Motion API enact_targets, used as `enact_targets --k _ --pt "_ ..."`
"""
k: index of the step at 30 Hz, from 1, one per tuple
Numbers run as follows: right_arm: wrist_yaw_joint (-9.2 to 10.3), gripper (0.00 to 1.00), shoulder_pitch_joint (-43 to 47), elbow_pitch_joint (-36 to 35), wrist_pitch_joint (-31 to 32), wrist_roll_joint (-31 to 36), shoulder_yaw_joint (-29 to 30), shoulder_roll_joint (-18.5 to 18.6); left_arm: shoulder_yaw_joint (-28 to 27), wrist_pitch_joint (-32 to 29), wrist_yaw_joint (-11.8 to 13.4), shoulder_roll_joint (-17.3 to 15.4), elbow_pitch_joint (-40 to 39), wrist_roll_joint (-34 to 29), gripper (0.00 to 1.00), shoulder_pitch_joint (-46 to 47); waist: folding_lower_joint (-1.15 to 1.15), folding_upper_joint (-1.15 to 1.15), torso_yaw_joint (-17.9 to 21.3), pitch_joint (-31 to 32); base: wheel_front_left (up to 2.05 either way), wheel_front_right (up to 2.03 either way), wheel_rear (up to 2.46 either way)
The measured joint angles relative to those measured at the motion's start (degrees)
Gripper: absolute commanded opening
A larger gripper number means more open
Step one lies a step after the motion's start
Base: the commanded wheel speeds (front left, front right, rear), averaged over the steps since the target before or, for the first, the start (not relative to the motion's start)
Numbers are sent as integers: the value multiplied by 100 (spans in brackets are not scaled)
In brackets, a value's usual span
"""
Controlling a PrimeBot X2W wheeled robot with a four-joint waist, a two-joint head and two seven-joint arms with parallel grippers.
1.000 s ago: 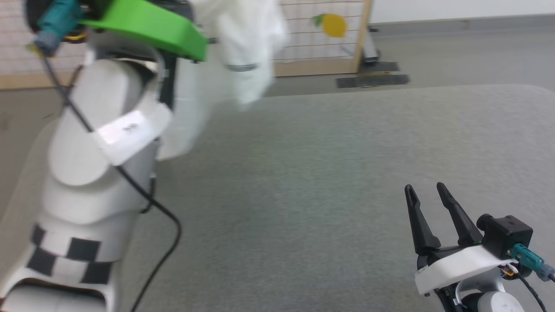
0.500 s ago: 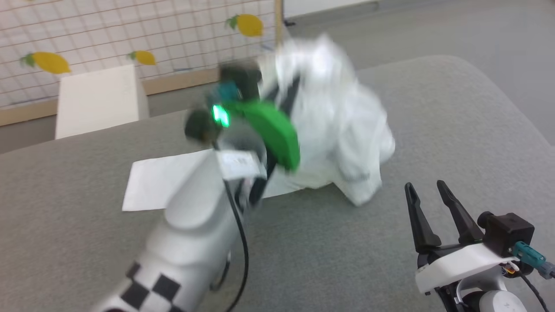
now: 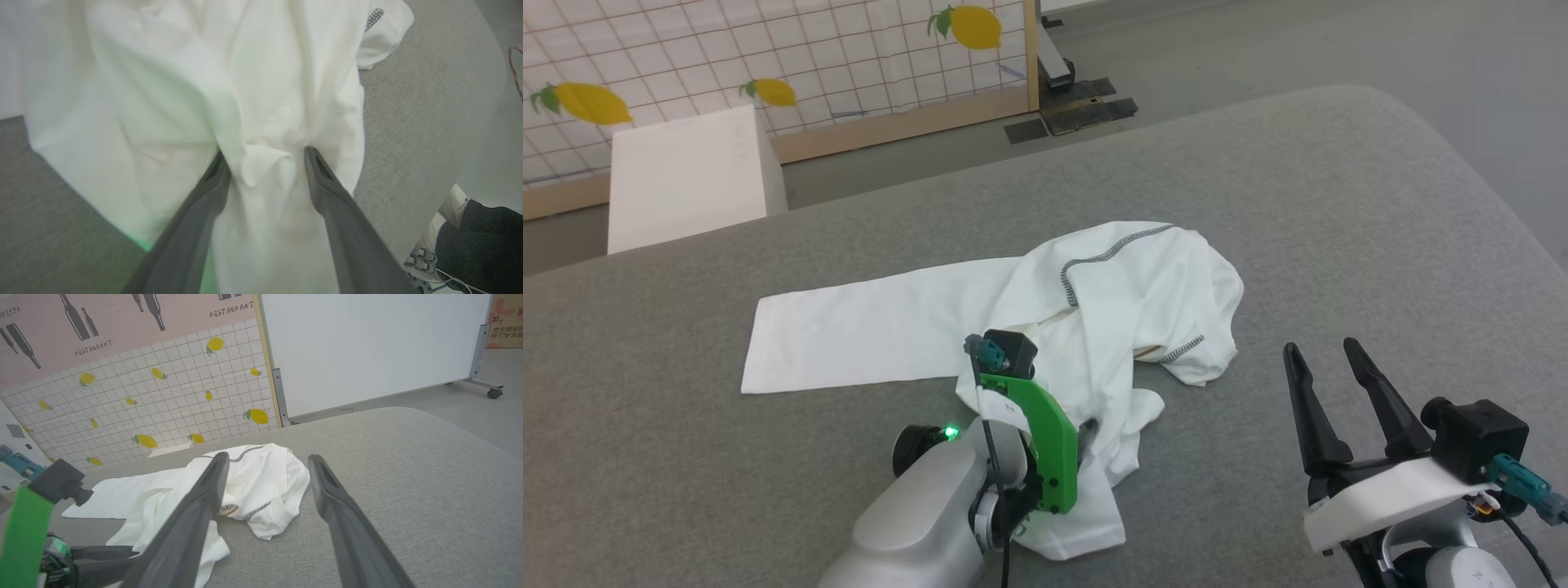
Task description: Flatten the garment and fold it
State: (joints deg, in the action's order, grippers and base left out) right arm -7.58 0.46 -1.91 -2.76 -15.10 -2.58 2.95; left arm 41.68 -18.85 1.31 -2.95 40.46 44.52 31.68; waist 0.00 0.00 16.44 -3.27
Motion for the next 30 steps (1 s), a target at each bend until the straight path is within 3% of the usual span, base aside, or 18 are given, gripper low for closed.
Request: enact_targets --k 7,13,20,26,30 --pt "0 100 16 -82 26 27 66 -1 -368 1642 -48 -158 -994 -90 100 -250 0 0 -236 66 0 0 0" --pt "0 100 75 -174 49 77 188 -2 -912 3097 439 -567 -1807 -468 100 -635 0 0 -466 117 0 0 0" --pt "0 100 89 -255 49 104 297 -1 -1596 3340 782 -921 -2718 -1067 100 -1370 0 0 -699 190 0 0 0" --pt "0 100 155 -289 73 131 378 -2 -2461 3364 772 -967 -3539 -1681 100 -2198 0 0 -840 243 0 0 0" --pt "0 100 215 -300 140 157 433 -1 -2888 3364 571 -935 -3730 -1898 100 -2709 0 0 -928 254 0 0 0"
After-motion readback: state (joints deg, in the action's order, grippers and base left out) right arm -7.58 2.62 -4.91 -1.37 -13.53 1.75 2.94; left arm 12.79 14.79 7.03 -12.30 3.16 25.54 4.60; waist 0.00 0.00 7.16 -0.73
